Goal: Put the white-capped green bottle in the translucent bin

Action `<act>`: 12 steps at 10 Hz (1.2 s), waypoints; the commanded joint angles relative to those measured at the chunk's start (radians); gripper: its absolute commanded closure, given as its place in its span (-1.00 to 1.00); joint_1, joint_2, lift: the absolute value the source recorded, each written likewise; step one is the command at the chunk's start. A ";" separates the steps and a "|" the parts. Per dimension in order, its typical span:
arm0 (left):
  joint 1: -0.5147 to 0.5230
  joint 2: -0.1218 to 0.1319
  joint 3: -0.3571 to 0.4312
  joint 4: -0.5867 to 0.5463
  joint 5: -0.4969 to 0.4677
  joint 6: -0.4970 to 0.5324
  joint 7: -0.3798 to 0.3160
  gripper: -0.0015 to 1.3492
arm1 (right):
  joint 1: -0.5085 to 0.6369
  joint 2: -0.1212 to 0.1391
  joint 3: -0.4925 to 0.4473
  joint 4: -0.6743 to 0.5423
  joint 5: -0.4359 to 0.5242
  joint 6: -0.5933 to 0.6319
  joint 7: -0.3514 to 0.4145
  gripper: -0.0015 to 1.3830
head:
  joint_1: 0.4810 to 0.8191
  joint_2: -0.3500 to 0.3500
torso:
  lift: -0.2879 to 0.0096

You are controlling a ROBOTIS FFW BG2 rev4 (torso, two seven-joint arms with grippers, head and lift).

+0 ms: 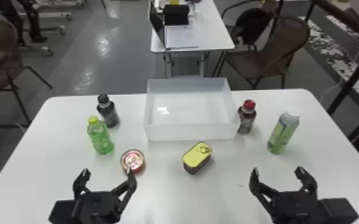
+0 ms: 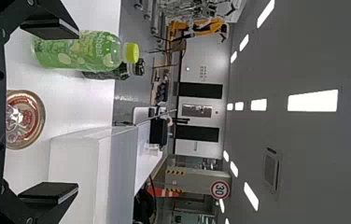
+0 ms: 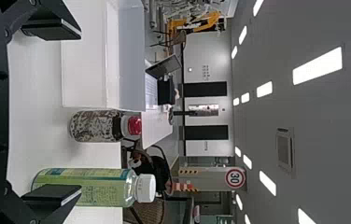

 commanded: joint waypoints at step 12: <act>-0.006 -0.002 0.000 -0.003 -0.006 0.001 0.000 -0.78 | -0.248 0.041 0.000 0.319 -0.063 -0.084 -0.115 -0.81 | 0.27 -0.02 | 0.40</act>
